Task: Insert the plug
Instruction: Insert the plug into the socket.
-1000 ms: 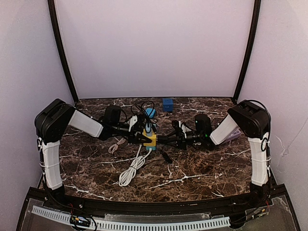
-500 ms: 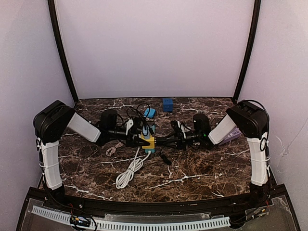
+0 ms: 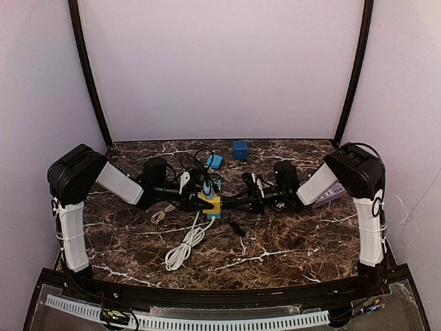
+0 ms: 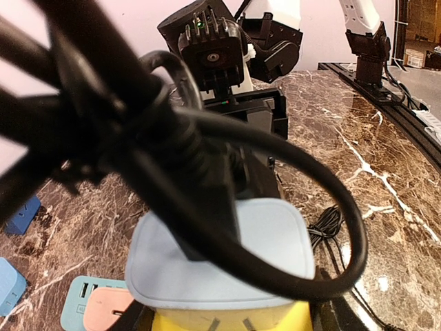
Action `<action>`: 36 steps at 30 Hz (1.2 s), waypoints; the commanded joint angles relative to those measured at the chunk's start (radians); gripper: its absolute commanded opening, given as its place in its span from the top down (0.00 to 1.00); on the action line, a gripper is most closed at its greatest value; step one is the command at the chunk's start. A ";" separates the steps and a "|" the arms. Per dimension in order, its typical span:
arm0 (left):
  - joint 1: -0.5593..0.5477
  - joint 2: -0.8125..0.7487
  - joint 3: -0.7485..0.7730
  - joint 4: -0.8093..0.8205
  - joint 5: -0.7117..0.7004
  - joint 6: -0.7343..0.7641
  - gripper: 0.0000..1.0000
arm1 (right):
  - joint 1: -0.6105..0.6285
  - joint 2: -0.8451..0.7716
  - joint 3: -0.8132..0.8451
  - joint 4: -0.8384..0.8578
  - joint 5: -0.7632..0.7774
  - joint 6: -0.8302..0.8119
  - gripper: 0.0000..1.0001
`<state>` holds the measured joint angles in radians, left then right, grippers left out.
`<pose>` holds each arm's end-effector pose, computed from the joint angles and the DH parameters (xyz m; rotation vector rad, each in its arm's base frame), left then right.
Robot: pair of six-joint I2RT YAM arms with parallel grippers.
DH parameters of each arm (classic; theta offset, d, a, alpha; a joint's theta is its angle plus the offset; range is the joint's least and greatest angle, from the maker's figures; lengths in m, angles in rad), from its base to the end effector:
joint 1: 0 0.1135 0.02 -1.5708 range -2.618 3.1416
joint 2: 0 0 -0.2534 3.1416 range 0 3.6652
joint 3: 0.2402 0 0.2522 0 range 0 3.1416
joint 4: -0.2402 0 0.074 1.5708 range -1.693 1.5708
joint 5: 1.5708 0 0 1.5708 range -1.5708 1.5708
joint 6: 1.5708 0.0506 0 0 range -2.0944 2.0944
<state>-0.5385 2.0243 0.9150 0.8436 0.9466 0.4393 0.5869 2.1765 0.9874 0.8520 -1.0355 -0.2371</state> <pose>0.3170 -0.2372 0.1215 1.3811 1.1843 -0.9308 0.3135 0.2607 0.0838 -1.3660 1.3377 1.2131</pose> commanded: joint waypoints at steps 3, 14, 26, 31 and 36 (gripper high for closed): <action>-0.173 0.009 0.019 0.139 0.080 0.072 0.99 | 0.213 0.042 0.097 0.046 0.113 0.122 1.00; -0.172 0.003 0.008 0.150 0.128 0.066 0.99 | 0.252 0.055 0.041 0.192 0.117 0.199 1.00; -0.143 -0.040 -0.003 0.054 0.096 0.098 0.99 | 0.244 -0.028 0.025 -0.052 0.225 0.057 0.94; -0.110 -0.075 -0.007 -0.056 0.100 0.154 0.99 | 0.227 -0.088 -0.014 -0.110 0.266 0.038 0.87; -0.101 -0.097 -0.022 -0.094 0.087 0.187 0.99 | 0.219 -0.113 -0.031 -0.126 0.285 0.035 0.83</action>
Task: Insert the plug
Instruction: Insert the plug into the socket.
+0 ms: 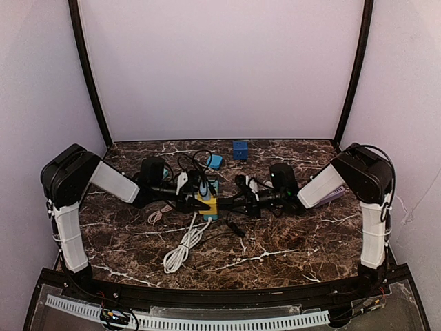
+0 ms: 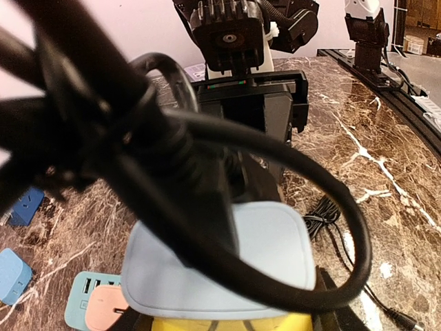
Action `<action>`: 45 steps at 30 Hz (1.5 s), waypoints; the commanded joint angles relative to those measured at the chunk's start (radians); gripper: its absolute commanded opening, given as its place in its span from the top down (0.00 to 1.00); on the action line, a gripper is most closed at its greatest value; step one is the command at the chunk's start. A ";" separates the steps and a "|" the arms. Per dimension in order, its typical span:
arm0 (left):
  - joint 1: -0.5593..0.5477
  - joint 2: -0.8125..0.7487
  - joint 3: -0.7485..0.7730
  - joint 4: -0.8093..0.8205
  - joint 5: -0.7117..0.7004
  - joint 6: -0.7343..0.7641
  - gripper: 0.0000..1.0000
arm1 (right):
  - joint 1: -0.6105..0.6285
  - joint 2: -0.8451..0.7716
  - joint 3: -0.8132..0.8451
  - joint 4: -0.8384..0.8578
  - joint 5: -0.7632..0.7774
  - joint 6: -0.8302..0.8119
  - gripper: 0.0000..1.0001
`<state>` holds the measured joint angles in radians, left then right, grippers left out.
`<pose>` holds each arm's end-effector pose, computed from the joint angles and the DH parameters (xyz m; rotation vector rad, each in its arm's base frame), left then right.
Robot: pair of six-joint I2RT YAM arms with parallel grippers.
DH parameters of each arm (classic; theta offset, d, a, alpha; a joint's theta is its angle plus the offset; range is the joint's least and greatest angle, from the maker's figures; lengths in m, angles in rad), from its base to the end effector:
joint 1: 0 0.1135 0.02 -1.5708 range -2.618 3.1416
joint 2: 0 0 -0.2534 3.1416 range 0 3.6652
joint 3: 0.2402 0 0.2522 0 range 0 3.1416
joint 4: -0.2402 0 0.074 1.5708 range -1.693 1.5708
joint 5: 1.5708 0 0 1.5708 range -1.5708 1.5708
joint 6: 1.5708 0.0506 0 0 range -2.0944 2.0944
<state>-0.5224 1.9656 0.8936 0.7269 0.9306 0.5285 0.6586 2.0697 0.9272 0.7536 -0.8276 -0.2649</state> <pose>0.3138 -0.2275 0.1257 1.4174 1.2084 -0.8781 0.2917 0.2729 0.0971 -1.3425 1.4461 1.0635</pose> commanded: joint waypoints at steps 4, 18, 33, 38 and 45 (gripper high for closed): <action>-0.117 -0.039 -0.013 0.036 0.106 0.089 0.99 | 0.146 0.002 0.041 -0.020 0.047 0.078 0.72; -0.100 -0.050 -0.013 -0.041 0.083 0.135 0.99 | 0.090 -0.059 -0.007 -0.051 0.018 0.069 0.57; -0.100 -0.044 0.016 -0.088 0.030 0.128 0.99 | 0.093 -0.154 -0.063 -0.138 0.081 0.014 0.33; -0.102 -0.042 0.035 -0.122 0.003 0.131 0.99 | 0.091 -0.186 -0.103 -0.145 0.135 -0.013 0.34; -0.103 -0.031 0.072 -0.182 -0.040 0.118 0.99 | 0.085 -0.220 -0.155 -0.176 0.165 -0.027 0.39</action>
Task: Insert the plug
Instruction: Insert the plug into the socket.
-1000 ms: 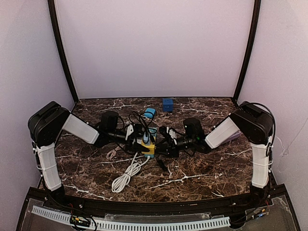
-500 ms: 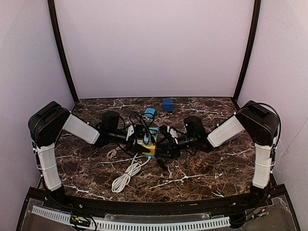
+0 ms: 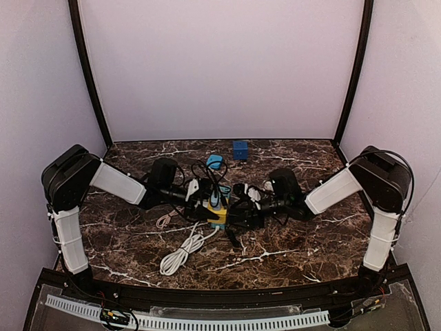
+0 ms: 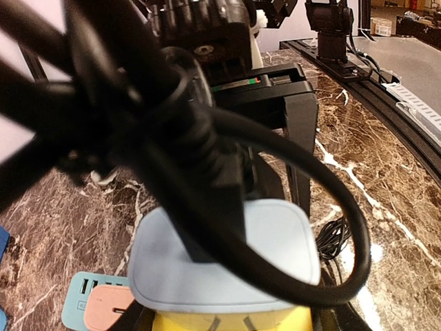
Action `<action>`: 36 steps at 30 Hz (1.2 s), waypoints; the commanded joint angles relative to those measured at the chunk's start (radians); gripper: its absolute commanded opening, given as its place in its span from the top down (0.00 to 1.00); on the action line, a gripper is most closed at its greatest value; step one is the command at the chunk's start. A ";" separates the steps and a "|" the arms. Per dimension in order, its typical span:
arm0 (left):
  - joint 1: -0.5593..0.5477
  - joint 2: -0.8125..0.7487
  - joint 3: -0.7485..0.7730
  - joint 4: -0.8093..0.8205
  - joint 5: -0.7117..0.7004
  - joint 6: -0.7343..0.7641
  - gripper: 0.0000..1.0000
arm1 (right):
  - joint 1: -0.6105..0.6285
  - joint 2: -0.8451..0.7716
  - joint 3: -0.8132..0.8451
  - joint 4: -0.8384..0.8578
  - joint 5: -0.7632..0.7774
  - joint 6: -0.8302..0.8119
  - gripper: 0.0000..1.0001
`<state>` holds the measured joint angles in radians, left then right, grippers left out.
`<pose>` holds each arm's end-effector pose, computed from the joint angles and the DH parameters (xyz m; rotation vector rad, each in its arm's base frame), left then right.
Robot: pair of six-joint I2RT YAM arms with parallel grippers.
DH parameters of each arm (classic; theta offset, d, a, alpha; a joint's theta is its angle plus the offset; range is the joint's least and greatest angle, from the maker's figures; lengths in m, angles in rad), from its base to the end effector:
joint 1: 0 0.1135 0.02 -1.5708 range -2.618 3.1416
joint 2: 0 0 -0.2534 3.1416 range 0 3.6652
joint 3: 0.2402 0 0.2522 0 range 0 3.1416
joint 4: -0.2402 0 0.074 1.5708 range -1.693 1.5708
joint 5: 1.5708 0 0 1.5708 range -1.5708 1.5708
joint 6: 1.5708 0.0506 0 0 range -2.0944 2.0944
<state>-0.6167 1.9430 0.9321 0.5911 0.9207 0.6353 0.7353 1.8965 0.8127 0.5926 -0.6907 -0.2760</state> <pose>0.2937 -0.2576 0.1312 1.5449 1.1348 -0.8938 0.2516 0.2710 0.1119 -1.3711 1.5697 0.9916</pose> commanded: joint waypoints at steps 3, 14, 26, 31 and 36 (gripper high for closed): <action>-0.011 -0.003 0.045 -0.053 -0.044 -0.003 0.99 | 0.003 -0.073 -0.065 -0.023 0.041 -0.015 0.39; -0.015 -0.001 0.055 -0.072 -0.050 0.006 0.99 | -0.029 -0.056 -0.085 -0.020 0.079 0.004 0.55; -0.027 0.004 0.063 -0.079 -0.081 0.006 0.99 | -0.015 -0.001 0.000 -0.041 0.043 -0.028 0.94; -0.040 0.006 0.048 -0.028 -0.090 -0.012 0.99 | 0.025 -0.011 0.029 -0.021 0.042 -0.044 1.00; -0.055 0.016 0.033 0.122 0.014 -0.216 0.99 | 0.053 -0.030 0.118 -0.146 0.054 -0.094 1.00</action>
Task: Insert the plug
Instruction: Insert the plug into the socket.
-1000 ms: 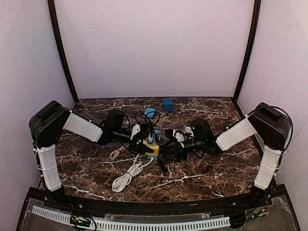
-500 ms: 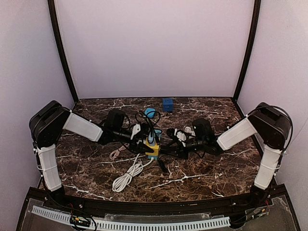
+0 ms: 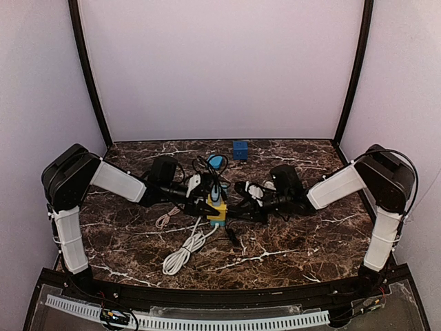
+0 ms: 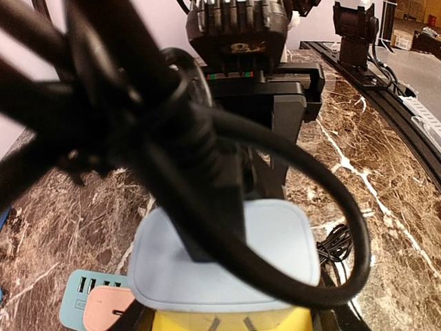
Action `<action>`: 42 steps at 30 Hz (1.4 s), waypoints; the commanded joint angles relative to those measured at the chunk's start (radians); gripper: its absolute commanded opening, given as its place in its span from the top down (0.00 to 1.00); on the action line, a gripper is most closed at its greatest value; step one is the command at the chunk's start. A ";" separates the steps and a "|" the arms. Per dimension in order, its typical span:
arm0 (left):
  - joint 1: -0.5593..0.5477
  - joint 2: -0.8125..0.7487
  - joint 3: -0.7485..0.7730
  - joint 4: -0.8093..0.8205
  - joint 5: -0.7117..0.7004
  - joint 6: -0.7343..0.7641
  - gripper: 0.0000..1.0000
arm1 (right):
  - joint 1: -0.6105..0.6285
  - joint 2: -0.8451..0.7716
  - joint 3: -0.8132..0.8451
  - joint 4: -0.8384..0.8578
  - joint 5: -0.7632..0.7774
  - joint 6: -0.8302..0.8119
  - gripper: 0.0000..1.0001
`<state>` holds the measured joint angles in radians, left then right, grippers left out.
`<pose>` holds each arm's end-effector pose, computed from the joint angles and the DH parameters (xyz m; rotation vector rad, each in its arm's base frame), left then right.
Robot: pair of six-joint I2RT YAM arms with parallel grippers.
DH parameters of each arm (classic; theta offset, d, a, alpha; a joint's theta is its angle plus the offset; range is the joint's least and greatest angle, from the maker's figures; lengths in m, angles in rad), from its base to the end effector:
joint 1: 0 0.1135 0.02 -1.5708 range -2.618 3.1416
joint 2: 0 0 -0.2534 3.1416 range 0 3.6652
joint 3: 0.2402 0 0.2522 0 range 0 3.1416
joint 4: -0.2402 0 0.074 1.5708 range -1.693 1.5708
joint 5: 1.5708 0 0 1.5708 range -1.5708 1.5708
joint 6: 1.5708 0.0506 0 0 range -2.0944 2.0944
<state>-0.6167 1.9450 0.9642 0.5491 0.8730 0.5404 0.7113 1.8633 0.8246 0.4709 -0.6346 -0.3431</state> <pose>0.3002 -0.2604 0.1346 1.4873 1.2577 -0.9156 0.2575 0.2615 0.1138 -1.3889 1.6313 0.8924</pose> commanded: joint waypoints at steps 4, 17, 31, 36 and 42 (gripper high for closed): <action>-0.080 0.028 -0.054 0.248 0.064 -0.133 0.99 | 0.082 -0.007 0.129 -0.057 -0.046 -0.059 1.00; -0.084 0.069 -0.090 0.392 0.127 -0.154 0.99 | 0.078 0.087 0.321 -0.135 -0.198 0.016 1.00; -0.085 0.095 -0.086 0.417 0.140 -0.161 0.99 | 0.135 0.061 0.411 -0.172 -0.164 -0.024 1.00; -0.089 0.100 -0.084 0.405 0.134 -0.148 0.99 | 0.159 0.077 0.440 -0.117 -0.114 0.068 1.00; -0.091 0.102 -0.085 0.413 0.133 -0.149 0.99 | 0.166 0.124 0.445 -0.057 -0.095 0.160 1.00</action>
<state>-0.5709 2.0079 0.8612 0.9012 0.9493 0.3820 0.7269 1.9152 1.1381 -0.0360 -0.6418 -0.3828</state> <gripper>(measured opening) 0.511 0.254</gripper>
